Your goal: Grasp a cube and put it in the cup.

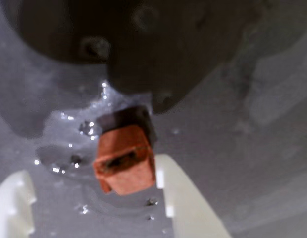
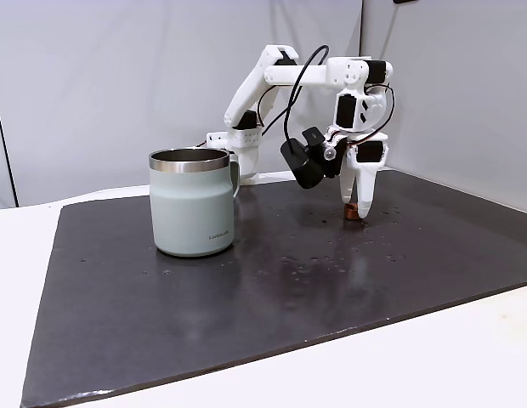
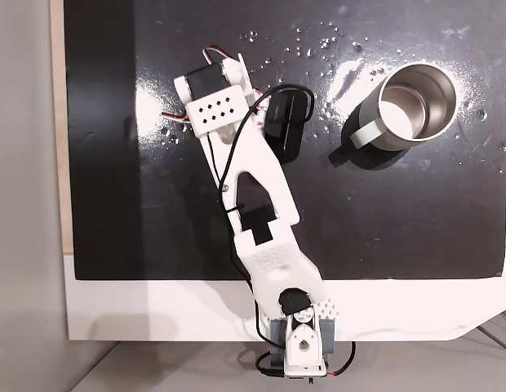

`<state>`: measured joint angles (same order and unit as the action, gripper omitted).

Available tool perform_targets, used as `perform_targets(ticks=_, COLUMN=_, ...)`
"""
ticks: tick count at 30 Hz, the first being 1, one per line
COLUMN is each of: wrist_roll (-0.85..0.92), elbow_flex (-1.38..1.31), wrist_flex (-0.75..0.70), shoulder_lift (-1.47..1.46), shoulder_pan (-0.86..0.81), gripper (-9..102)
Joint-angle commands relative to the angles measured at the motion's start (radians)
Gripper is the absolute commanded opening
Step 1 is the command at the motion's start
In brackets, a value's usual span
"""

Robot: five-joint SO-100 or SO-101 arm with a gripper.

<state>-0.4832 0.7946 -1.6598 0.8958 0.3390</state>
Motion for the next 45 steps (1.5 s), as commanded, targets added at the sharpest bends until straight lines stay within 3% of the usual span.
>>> perform_targets(ticks=1, wrist_roll=0.014, elbow_flex=-0.101, wrist_flex=-0.029, shoulder_lift=-0.021, shoulder_pan=0.017, gripper=28)
perform_targets(ticks=11, wrist_roll=0.034, elbow_flex=-0.150, wrist_flex=-0.052, shoulder_lift=-0.094, shoulder_pan=0.052, gripper=27)
perform_targets(ticks=31, wrist_roll=0.037, elbow_flex=-0.141, wrist_flex=-0.071, shoulder_lift=-0.098, shoulder_pan=0.048, gripper=7)
perform_targets(ticks=45, wrist_roll=0.049, elbow_flex=-0.141, wrist_flex=-0.091, shoulder_lift=0.080, shoulder_pan=0.038, gripper=7)
